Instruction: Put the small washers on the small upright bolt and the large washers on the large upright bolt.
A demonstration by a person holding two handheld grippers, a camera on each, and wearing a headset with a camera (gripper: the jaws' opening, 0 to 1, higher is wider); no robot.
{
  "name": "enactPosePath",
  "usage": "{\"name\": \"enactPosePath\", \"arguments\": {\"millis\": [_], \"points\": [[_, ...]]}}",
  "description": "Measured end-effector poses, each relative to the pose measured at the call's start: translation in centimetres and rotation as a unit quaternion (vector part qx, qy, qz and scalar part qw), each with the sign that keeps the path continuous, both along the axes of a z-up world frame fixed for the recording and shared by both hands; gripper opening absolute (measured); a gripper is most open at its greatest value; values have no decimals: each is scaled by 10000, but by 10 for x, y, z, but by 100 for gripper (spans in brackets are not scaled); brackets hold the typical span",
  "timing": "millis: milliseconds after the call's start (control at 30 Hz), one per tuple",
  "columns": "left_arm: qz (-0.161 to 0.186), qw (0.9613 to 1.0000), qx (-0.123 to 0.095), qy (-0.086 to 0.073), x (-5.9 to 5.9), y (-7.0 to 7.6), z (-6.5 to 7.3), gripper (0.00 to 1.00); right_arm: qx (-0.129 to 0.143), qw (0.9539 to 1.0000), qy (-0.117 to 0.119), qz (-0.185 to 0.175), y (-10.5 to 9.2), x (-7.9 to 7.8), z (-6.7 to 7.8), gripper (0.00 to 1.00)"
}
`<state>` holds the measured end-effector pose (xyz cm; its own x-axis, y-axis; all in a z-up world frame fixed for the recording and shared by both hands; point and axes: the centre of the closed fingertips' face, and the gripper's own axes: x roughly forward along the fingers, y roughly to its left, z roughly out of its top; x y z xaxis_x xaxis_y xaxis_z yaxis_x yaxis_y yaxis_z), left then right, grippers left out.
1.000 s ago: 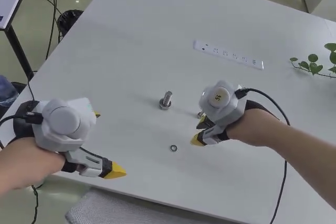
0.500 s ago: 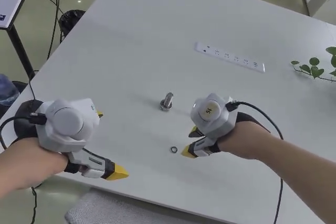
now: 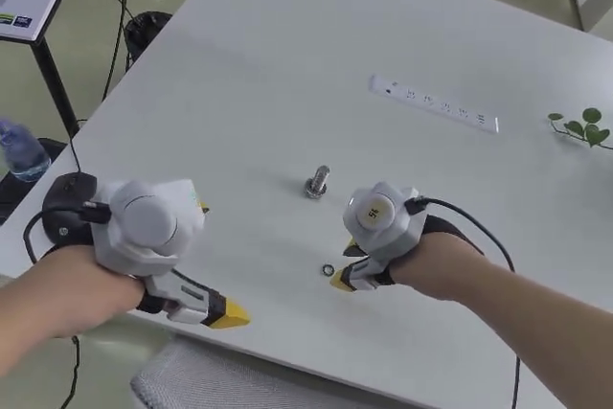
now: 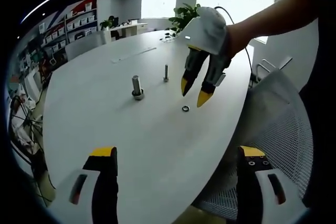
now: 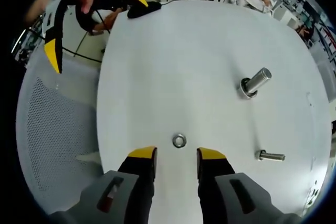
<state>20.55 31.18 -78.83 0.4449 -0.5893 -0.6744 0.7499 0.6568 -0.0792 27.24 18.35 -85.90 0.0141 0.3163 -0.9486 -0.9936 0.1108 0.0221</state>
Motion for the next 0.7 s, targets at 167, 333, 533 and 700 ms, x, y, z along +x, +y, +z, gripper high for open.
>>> {"name": "enactPosePath", "arguments": {"millis": [167, 333, 533, 700], "points": [[-4, 10000, -7, 5, 1, -4, 1, 94, 36, 10000, -32, -51, 2, 2, -4, 32], [-9, 10000, 7, 67, -4, -6, -1, 93, 64, 9999, -30, -109, 4, 3, -8, 31], [75, 9999, -73, 34, -4, -6, 1, 91, 22, 9999, -80, -81, 5, 0, -12, 31], [77, 10000, -51, 9, -6, -7, 3, 91, -44, 9998, -165, -34, 4, 1, -15, 30]]}}
